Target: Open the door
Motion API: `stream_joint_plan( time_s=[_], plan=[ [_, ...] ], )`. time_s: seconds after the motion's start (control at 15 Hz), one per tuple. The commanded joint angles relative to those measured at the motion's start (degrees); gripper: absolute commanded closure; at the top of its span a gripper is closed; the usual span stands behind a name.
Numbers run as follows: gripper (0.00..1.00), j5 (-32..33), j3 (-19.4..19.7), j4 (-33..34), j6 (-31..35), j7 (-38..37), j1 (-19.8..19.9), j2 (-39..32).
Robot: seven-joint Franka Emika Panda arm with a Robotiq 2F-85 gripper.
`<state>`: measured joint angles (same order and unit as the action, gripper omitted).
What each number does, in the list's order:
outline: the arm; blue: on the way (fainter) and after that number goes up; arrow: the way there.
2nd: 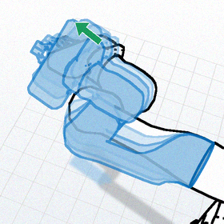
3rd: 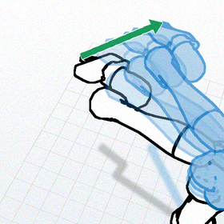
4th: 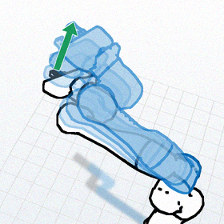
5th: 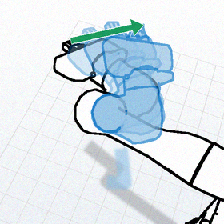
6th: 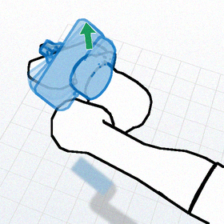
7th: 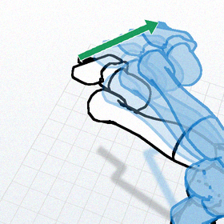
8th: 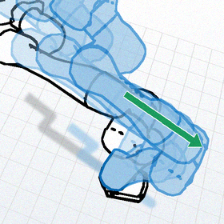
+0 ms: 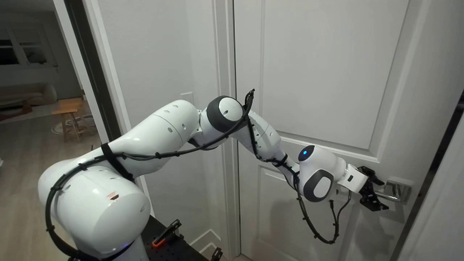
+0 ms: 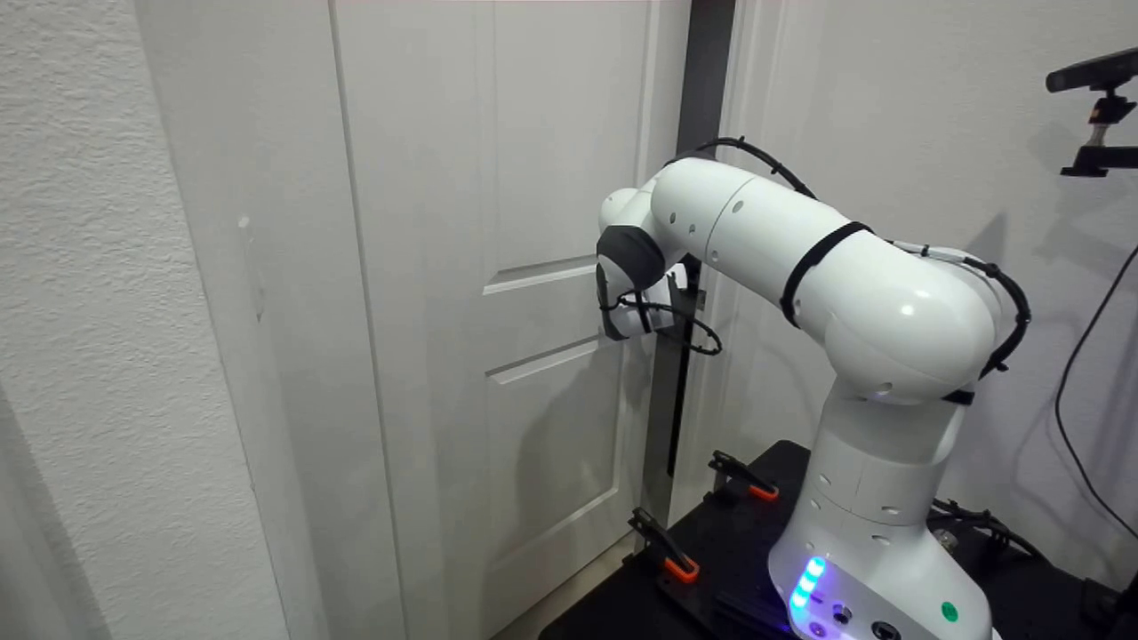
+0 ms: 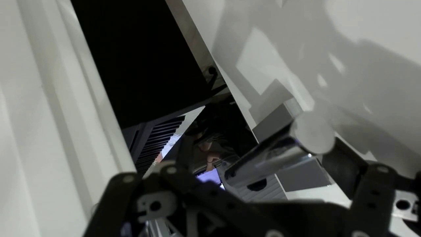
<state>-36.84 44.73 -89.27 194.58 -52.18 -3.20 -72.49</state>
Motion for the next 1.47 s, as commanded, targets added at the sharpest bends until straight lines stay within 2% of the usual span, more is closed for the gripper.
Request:
stream_joint_plan(
  time_s=[0.0,0.2,0.4,0.67,1.07,1.4],
  plan=[
    [0.00,-0.2,0.0,-1.6,-2.1,0.1,-0.9,3.6],
    [0.00,0.1,0.8,-3.0,-4.2,0.9,-1.9,5.7],
    [0.00,1.0,2.1,-4.5,-9.3,2.0,-3.0,8.5],
    [0.00,1.7,5.6,-6.0,-15.8,2.1,-5.5,11.3],
    [0.00,11.9,9.5,-8.7,-26.8,-1.0,-8.5,17.5],
    [0.00,19.5,9.6,-9.9,-34.7,-1.1,-9.1,24.3]
  ],
)
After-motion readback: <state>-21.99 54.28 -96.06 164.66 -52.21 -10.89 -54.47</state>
